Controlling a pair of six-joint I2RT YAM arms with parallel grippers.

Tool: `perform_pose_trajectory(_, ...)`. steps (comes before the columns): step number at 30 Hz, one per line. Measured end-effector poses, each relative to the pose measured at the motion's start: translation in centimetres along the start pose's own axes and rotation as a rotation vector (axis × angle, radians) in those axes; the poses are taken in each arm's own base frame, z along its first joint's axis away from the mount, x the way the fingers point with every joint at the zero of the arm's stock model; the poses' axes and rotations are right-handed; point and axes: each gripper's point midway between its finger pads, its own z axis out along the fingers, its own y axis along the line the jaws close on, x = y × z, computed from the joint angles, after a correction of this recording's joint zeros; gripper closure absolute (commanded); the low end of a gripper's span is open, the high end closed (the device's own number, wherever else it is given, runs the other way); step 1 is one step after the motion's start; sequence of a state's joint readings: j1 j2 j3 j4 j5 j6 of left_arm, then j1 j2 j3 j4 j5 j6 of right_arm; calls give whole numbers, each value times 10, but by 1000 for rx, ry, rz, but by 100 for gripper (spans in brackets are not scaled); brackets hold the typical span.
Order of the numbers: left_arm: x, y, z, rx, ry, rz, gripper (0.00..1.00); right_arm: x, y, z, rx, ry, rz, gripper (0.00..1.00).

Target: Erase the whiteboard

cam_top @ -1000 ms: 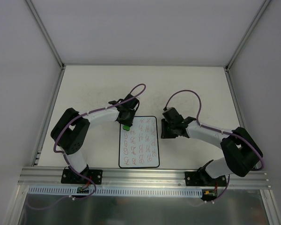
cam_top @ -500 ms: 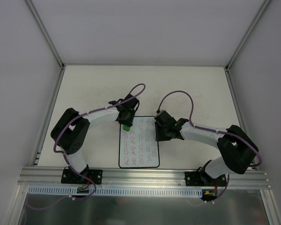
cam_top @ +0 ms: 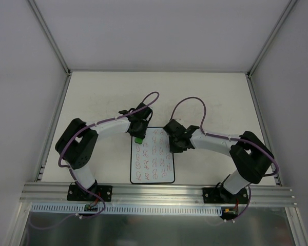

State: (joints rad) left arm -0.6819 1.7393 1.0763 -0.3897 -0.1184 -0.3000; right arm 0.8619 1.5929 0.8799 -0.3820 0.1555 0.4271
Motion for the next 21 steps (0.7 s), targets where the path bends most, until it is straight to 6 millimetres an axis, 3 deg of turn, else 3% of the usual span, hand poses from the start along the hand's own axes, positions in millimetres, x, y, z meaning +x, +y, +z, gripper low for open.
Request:
perform_pose_trajectory(3,3,0,-2,6,13,2,100,-1,-2,0,16,14,6,100)
perform_pose_trajectory(15,12,-2,-6,40,52,7,100,-29,-34,5,24,16,82,100)
perform_pose_trajectory(21,13,-2,-7,46,65,47,100,-31,-37,5,20,15,39,100)
